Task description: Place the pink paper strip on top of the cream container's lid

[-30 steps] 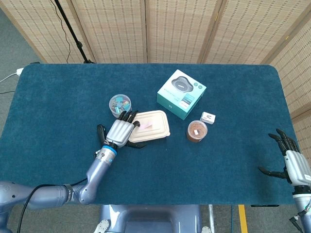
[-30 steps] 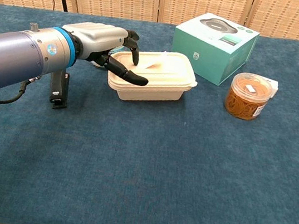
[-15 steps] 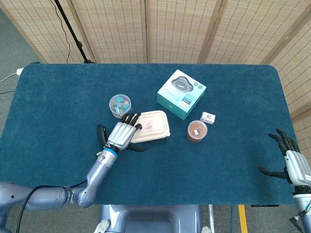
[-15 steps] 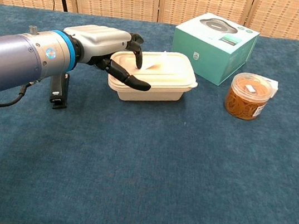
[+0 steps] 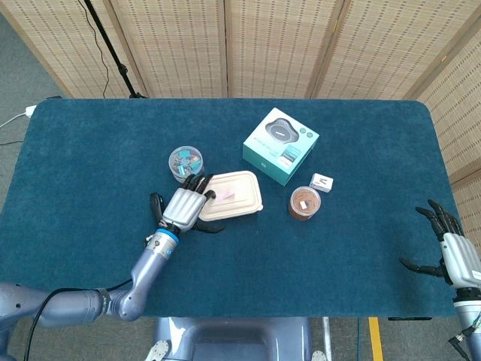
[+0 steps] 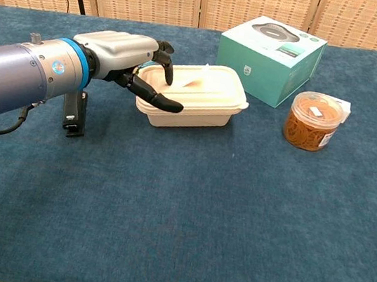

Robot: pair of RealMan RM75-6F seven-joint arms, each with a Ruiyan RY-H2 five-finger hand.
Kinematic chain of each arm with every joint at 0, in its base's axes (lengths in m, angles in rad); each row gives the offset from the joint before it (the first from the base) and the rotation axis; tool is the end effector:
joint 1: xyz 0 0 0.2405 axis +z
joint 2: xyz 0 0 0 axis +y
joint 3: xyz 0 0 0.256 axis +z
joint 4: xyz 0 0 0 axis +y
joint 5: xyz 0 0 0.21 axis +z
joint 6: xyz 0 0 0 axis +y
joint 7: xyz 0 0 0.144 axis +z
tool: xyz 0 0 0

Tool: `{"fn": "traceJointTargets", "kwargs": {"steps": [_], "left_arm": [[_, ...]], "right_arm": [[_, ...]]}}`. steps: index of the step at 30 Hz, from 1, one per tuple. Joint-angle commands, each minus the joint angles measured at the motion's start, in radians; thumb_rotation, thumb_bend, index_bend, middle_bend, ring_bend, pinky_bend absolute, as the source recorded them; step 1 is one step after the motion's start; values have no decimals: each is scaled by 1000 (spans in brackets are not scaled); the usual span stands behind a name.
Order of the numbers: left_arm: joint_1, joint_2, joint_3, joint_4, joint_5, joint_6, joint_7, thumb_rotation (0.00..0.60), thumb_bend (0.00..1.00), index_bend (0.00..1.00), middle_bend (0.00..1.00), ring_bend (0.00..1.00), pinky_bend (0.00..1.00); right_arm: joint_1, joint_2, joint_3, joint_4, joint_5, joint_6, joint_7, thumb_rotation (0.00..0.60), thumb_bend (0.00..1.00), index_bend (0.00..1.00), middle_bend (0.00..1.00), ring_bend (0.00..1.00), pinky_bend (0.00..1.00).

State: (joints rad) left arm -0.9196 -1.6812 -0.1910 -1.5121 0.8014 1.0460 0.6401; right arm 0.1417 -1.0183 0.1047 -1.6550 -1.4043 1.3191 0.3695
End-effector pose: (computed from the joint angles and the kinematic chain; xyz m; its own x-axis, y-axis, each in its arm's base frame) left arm -0.0877 0.3467 -0.0521 0.5072 0.2608 0.8214 0.8387 -0.3688 -0.4008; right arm -0.3149 -0.2092 0.1793 0.0726 -0.0681 0.9950 -0.9954 0.0575 0.0766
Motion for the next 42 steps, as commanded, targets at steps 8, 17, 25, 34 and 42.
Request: {"fn": "traceJointTargets", "kwargs": {"steps": [8, 17, 25, 34, 42], "left_arm": [[11, 13, -2, 2, 14, -4, -24, 176, 0, 326, 0, 0, 0], [27, 56, -14, -52, 57, 28, -48, 160, 0, 271, 0, 0, 0], [107, 177, 14, -144, 194, 111, -134, 245, 0, 0, 0, 0, 0], [326, 331, 149, -156, 449, 315, -392, 533, 0, 0, 0, 0, 0], [642, 458, 264, -109, 546, 613, -689, 600, 0, 0, 0, 0, 0]], "right_arm": [[2, -2, -1, -3, 1, -3, -6, 600, 0, 136, 0, 0, 0], [0, 1, 0, -1, 0, 1, -3, 600, 0, 133, 0, 0, 0], [1, -1, -2, 2, -6, 3, -13, 600, 0, 16, 0, 0, 0], [-4, -11, -7, 10, -37, 34, -43, 600, 0, 0, 0, 0, 0], [-24, -41, -11, -8, -92, 125, -172, 600, 0, 0, 0, 0, 0]]}}
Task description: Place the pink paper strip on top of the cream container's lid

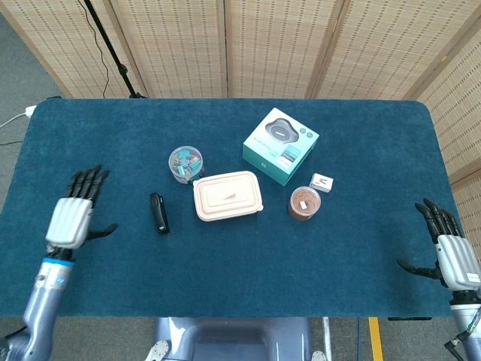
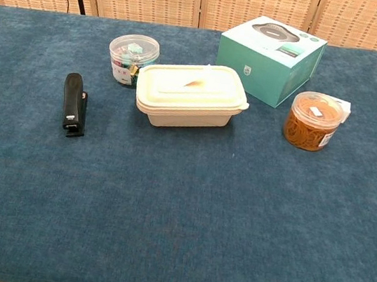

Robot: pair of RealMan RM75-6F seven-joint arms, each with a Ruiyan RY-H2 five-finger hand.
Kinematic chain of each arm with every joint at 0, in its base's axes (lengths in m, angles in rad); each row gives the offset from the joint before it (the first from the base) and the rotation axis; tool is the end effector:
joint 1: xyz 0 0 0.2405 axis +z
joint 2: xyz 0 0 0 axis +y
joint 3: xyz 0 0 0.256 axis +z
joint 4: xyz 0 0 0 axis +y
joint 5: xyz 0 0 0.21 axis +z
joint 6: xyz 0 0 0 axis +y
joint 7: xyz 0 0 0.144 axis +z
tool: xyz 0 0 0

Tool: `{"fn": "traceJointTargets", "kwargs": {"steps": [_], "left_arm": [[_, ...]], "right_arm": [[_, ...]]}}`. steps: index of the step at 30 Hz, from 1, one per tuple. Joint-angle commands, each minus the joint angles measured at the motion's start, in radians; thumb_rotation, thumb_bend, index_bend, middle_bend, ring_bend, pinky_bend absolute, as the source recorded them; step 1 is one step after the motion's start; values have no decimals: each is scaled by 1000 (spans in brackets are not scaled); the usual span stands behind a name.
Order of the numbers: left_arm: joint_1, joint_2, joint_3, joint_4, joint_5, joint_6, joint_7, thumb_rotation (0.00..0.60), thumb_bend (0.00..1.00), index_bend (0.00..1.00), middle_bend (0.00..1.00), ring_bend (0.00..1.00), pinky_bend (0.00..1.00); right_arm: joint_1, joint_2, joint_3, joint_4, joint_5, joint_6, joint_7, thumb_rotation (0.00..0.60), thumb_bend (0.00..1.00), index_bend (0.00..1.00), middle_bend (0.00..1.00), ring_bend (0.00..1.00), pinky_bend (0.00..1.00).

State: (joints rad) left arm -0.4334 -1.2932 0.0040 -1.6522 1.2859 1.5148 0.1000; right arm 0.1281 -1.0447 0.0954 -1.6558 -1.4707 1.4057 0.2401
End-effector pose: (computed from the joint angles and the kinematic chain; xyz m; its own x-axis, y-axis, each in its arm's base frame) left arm -0.2405 0.2624 0.1041 0.2829 -0.0367 0.9584 0.9486 -0.1368 -0.2853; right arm -0.3032 -0.2034 0.1764 0.1893 -0.0216 0.9817 -0.9818 -0.0203 0.1889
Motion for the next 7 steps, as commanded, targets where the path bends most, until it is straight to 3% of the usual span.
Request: {"fn": "traceJointTargets", "kwargs": {"steps": [1, 7], "left_arm": [[180, 75, 74, 36, 59, 160, -159, 600, 0, 0, 0, 0, 0], [255, 152, 94, -61, 44, 176, -113, 600, 0, 0, 0, 0, 0]], "right_arm": [[-12, -17, -2, -5, -37, 51, -55, 600, 0, 0, 0, 0, 0], [-31, -38, -2, -2, -73, 120, -132, 600, 0, 0, 0, 0, 0]]}}
